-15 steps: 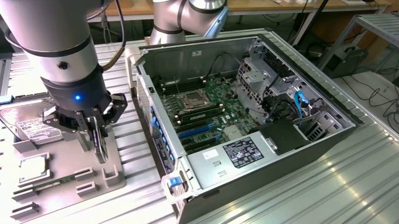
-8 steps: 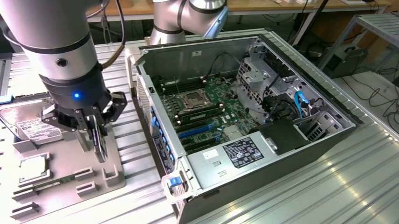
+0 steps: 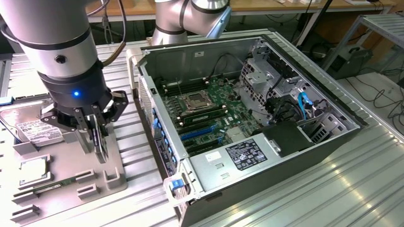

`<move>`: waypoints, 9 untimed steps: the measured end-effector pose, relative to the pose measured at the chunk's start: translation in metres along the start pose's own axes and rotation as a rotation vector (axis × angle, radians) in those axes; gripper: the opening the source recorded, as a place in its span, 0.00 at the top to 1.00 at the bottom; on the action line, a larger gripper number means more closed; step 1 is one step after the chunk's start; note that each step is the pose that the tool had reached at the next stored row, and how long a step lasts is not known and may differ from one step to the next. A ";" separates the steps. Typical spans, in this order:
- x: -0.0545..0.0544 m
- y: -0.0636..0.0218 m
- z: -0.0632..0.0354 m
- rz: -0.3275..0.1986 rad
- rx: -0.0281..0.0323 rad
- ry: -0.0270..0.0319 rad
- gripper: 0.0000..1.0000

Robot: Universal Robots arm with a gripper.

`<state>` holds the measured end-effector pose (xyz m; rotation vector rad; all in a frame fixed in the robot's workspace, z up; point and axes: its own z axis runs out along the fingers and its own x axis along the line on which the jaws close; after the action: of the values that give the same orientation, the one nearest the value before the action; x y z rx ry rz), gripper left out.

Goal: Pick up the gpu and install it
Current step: 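Pick up the gpu and move the gpu toward the slot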

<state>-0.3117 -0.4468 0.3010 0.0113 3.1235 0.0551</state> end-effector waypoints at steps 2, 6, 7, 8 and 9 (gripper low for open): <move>0.000 0.0001 -0.0018 0.000 -0.0001 0.0000 0.73; 0.000 0.0002 -0.0051 0.000 -0.0009 0.0000 0.73; 0.000 0.0002 -0.0059 0.000 -0.0009 0.0000 0.73; 0.000 0.0002 -0.0072 0.000 -0.0009 0.0001 0.73; 0.000 0.0003 -0.0081 0.000 -0.0010 0.0000 0.73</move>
<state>-0.3118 -0.4468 0.3092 0.0112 3.1234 0.0567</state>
